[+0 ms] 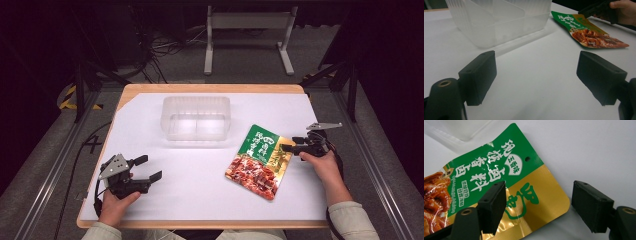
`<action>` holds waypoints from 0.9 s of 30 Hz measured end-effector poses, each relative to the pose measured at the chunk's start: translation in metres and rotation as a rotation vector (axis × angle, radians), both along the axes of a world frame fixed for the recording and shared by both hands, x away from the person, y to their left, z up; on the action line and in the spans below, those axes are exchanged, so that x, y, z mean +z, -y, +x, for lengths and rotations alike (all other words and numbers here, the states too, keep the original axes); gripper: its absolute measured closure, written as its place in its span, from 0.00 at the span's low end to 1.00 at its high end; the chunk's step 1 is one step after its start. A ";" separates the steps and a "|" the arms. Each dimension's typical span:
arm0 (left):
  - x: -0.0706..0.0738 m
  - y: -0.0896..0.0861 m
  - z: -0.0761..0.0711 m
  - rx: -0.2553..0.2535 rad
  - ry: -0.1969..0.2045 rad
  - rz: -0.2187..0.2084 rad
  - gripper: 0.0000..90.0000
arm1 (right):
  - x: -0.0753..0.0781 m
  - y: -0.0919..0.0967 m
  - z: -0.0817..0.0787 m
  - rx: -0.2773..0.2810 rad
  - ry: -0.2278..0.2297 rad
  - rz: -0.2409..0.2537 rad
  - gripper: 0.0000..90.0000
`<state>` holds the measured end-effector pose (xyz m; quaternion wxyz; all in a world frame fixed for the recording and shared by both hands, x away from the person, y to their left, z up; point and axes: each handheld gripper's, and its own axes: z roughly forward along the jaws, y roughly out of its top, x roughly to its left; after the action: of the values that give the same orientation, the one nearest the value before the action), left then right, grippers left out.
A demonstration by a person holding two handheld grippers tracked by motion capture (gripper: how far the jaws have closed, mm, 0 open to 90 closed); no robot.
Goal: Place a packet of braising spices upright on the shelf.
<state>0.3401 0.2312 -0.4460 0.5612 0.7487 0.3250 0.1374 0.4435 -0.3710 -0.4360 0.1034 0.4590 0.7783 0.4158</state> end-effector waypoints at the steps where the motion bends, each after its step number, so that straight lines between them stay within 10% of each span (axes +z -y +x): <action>1: 0.000 0.000 0.000 -0.002 0.000 0.002 0.19 | -0.001 0.000 0.000 0.000 -0.005 0.003 0.32; 21: 0.000 0.001 0.000 -0.004 -0.004 0.013 0.19 | 0.007 0.004 -0.007 0.052 -0.007 0.068 0.48; 27: 0.000 0.002 0.000 -0.007 -0.003 0.014 0.19 | 0.018 -0.003 -0.013 0.183 0.001 0.086 0.63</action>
<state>0.3399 0.2289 -0.4463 0.5561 0.7538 0.3222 0.1367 0.4303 -0.3684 -0.4180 0.0456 0.3898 0.7984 0.4567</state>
